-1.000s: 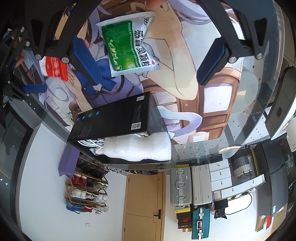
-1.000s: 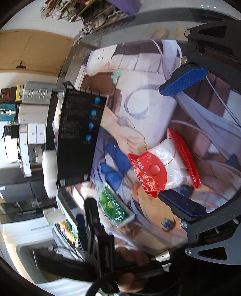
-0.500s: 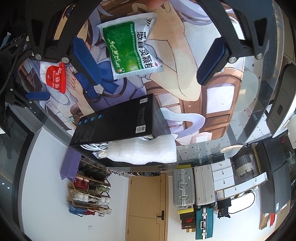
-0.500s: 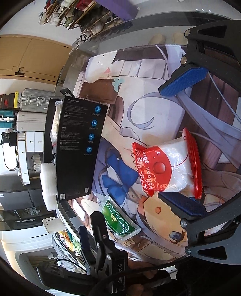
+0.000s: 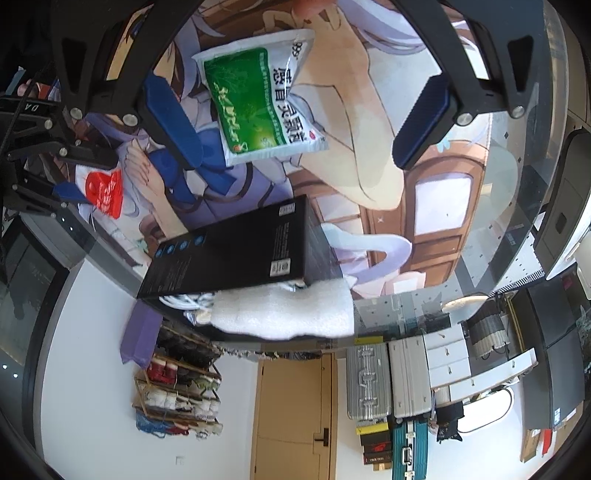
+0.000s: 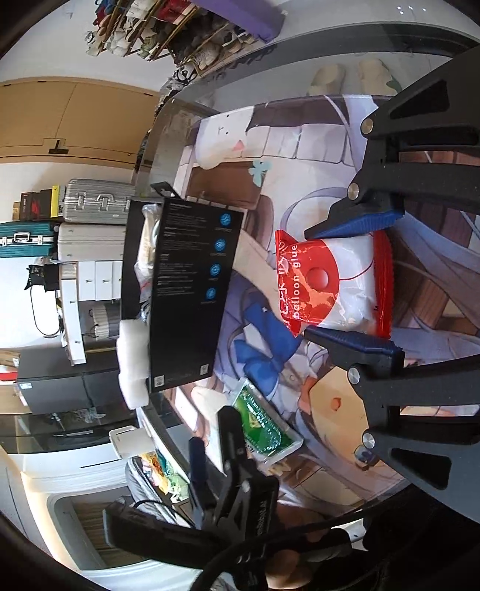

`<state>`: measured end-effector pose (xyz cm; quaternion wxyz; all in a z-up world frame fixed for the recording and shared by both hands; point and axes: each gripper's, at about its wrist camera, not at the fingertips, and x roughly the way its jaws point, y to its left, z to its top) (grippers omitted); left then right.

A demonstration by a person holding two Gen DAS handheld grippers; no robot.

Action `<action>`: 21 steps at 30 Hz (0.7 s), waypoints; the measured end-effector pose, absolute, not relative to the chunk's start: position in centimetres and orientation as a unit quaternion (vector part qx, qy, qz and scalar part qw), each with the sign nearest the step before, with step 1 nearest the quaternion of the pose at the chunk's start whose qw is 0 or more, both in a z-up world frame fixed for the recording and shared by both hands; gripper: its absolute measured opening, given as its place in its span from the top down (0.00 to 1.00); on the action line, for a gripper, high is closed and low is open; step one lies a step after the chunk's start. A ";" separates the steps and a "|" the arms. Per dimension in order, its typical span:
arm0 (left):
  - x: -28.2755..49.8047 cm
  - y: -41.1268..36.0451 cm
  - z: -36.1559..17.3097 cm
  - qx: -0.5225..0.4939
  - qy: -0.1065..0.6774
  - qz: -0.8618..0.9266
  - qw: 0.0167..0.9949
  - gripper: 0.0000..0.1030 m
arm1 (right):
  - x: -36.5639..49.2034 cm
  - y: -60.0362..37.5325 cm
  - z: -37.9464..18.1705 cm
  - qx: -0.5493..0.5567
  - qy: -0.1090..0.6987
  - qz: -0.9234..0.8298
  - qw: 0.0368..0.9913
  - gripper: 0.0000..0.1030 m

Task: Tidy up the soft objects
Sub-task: 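Close the left tool on the green medicine packet while the right tool lifts the red packet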

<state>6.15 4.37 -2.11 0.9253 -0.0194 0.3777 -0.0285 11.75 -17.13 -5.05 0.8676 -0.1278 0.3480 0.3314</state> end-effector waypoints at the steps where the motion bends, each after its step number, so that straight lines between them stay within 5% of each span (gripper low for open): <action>1: 6.2 4.3 -2.2 -0.017 0.384 -0.030 0.923 0.00 | 11.7 -17.1 -4.9 -0.127 0.346 0.333 0.868 0.55; 14: 6.3 3.4 -3.5 0.003 0.443 -0.049 0.895 0.02 | 11.5 -17.4 -4.6 -0.118 0.339 0.341 0.869 0.55; 21: 5.5 2.6 -3.8 0.022 0.437 -0.057 0.898 0.25 | 11.4 -17.5 -4.6 -0.118 0.338 0.343 0.868 0.55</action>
